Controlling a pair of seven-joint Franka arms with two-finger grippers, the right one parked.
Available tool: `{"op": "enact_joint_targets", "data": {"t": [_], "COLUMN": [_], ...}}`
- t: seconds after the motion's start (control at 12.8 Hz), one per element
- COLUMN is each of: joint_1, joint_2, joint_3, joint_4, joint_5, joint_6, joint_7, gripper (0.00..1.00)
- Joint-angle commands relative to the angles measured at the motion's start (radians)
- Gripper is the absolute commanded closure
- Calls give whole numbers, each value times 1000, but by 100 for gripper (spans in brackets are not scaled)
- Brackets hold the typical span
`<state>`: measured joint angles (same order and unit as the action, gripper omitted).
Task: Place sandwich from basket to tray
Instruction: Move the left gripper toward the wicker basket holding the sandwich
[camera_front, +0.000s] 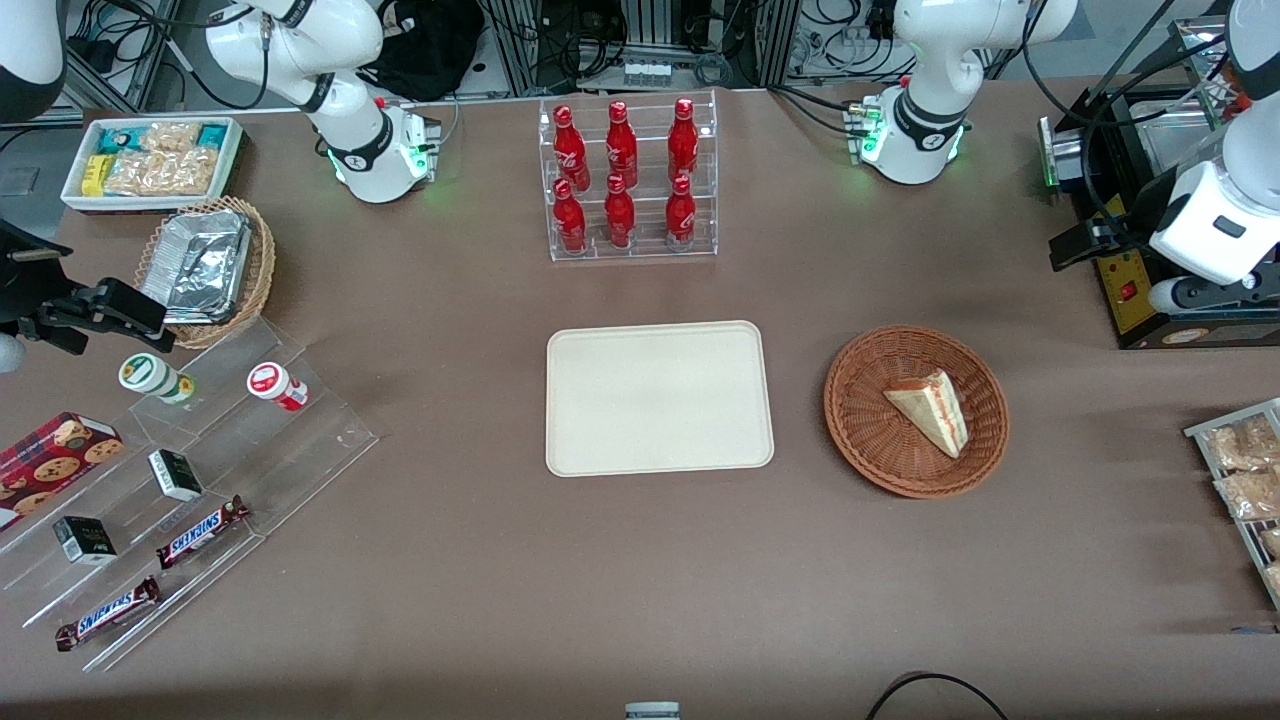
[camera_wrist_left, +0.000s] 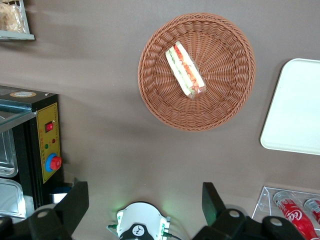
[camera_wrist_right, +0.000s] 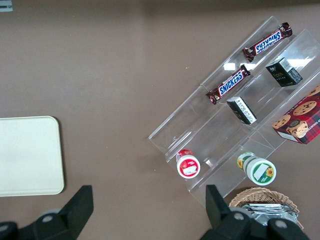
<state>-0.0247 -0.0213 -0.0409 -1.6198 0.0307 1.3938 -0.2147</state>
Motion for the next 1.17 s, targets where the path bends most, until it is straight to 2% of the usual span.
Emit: {"op": "enact_joint_targets", "data": {"t": [0.0,0.31,1.1], "joint_1": [-15,-27,-43], "joint_2": [10,15,27], "joint_3": [10,6,-4], "joint_4": [6,-111,-573], "joint_5": [0,2,2], "joint_6": [51,115,724], "joint_7": [-17,-11,-43], "gripper": [0,0,0]}}
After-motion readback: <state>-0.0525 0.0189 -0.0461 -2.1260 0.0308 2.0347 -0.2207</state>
